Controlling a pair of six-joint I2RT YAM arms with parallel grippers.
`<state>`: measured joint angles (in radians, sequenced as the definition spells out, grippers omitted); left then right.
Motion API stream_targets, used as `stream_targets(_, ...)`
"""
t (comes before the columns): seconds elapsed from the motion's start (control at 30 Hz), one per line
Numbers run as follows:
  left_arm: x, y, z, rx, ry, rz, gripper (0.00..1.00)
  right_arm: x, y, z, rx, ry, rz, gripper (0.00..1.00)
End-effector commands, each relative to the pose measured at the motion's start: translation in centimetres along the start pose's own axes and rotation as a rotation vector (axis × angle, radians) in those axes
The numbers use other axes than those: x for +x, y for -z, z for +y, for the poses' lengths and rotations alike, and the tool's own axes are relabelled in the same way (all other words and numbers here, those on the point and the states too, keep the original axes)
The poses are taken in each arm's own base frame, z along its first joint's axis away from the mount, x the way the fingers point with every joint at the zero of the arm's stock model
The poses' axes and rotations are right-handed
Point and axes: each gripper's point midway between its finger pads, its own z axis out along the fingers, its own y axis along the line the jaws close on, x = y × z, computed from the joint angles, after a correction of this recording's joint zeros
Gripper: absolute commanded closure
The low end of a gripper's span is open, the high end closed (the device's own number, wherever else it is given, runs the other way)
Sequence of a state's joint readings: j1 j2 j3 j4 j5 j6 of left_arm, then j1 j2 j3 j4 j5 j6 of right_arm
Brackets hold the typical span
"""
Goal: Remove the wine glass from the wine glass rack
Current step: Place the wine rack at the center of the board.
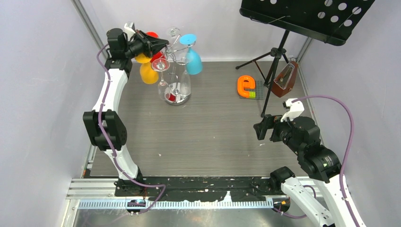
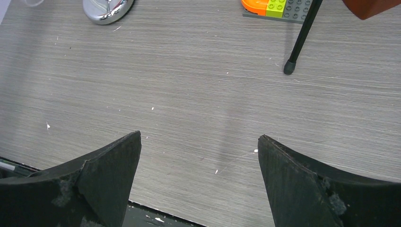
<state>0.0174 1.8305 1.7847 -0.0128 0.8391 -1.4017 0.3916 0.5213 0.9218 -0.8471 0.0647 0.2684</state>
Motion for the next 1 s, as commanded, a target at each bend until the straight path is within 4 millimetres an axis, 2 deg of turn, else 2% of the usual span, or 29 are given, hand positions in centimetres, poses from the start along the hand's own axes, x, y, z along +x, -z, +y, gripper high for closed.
stream_targets(0.0, 5.7, 7.0, -16.6, 0.374, -0.396, -0.003, 1.00, -1.7, 0.9, 0.7, -0.028, -0.002, -0.056, 0.00)
stream_targets(0.07, 7.2, 6.8, -16.9, 0.389, -0.396, 0.027, 1.00, -1.7, 1.1, 0.7, -0.031, -0.003, -0.057, 0.00)
stream_targets(0.43, 12.3, 6.6, -17.8, 0.444, -0.400, 0.114, 1.00, -2.2, 2.0, 0.5, -0.023, 0.001, -0.071, 0.00)
stream_targets(0.63, 15.2, 7.3, -18.3, 0.459, -0.423, 0.150, 1.00, -2.4, 2.5, 0.5, -0.023, 0.003, -0.074, 0.00)
stream_targets(0.97, 18.7, 8.5, -18.5, 0.481, -0.440, 0.182, 1.00, -2.7, 3.5, 0.2, -0.008, -0.006, -0.095, 0.00)
